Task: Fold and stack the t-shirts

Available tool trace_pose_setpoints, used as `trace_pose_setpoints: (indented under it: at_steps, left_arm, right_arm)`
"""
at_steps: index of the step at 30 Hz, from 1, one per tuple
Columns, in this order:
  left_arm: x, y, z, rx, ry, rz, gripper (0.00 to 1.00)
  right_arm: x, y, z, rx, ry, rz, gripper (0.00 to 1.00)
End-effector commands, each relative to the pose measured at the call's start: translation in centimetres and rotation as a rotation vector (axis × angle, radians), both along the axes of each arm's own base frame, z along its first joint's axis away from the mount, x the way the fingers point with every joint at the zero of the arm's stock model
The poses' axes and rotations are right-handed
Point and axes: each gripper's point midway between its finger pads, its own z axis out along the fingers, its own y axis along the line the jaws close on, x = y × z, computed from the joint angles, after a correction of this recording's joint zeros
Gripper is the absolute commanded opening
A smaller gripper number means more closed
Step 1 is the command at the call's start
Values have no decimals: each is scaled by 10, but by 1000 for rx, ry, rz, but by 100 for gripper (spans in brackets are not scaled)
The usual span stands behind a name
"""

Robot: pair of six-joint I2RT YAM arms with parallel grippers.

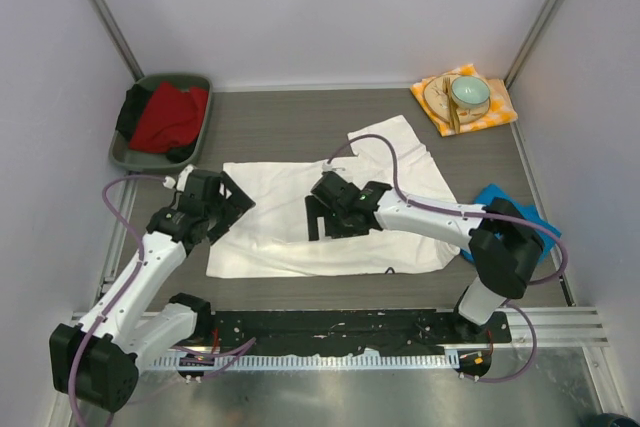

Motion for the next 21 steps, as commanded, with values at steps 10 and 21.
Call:
trace_pose_setpoints:
  at_steps: [10, 21]
  left_arm:
    - [20, -2, 22, 10, -87, -6, 100]
    - [20, -1, 16, 22, -75, -12, 100]
  right_arm:
    - [-47, 56, 28, 40, 19, 216, 100]
    - [-43, 43, -8, -67, 11, 184, 100]
